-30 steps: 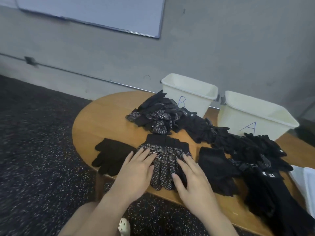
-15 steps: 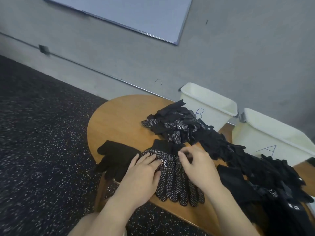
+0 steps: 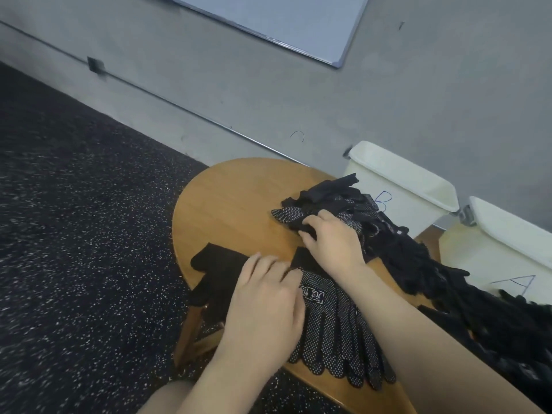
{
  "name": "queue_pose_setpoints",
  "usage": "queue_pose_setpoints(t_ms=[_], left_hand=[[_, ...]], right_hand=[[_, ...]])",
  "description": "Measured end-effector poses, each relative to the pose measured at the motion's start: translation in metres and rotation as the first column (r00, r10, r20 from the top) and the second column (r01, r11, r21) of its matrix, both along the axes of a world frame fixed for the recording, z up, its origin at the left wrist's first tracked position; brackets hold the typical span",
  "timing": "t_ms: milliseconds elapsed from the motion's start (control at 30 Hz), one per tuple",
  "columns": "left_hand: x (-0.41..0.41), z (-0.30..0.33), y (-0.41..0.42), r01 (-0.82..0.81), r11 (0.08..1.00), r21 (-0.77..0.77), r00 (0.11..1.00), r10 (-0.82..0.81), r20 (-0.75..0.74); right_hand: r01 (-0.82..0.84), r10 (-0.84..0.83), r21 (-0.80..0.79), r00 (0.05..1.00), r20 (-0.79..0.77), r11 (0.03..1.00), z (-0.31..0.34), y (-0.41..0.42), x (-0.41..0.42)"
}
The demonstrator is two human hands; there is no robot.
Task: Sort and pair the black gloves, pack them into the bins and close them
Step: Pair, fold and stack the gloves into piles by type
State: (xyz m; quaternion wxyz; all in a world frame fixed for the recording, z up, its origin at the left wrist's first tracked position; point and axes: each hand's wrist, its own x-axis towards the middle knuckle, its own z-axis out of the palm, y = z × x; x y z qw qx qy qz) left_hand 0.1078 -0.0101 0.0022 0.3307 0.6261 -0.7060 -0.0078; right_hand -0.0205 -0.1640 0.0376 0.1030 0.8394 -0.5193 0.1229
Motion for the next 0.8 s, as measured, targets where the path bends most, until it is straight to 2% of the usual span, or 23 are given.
queue_pose_setpoints(t_ms=[100,200,367,500,633,733,800], left_hand=[[-0.003,-0.003,0.0,-0.125,0.953,0.275,0.991,0.107,0.081],[-0.004,-0.01,-0.004,-0.183,0.904,0.388,0.976,0.118,0.184],[-0.01,-0.015,-0.015,-0.175,0.913,0.368,0.973,0.105,0.204],[-0.008,-0.02,-0.017,-0.159,0.919,0.362,0.978,0.095,0.188],[-0.005,-0.02,-0.014,-0.129,0.927,0.352,0.984,0.076,0.16],[-0.006,-0.015,-0.011,-0.09,0.952,0.293,0.993,0.064,0.095],[-0.01,-0.009,-0.006,-0.057,0.972,0.226,0.998,0.055,0.015]], right_hand=[[-0.004,0.007,-0.034,0.996,0.086,0.999,0.002,-0.003,0.0],[-0.024,0.035,-0.06,0.982,0.184,0.998,0.009,-0.004,-0.002],[-0.022,0.058,-0.1,0.928,0.367,0.995,0.033,-0.01,-0.008],[-0.012,0.038,-0.049,0.823,0.567,0.999,0.072,-0.015,-0.011],[-0.003,0.043,-0.059,0.734,0.678,0.998,0.11,-0.011,-0.018],[-0.017,0.016,-0.006,0.658,0.753,1.0,0.134,-0.001,-0.027],[-0.032,0.023,-0.002,0.642,0.766,0.999,0.148,0.011,-0.033]])
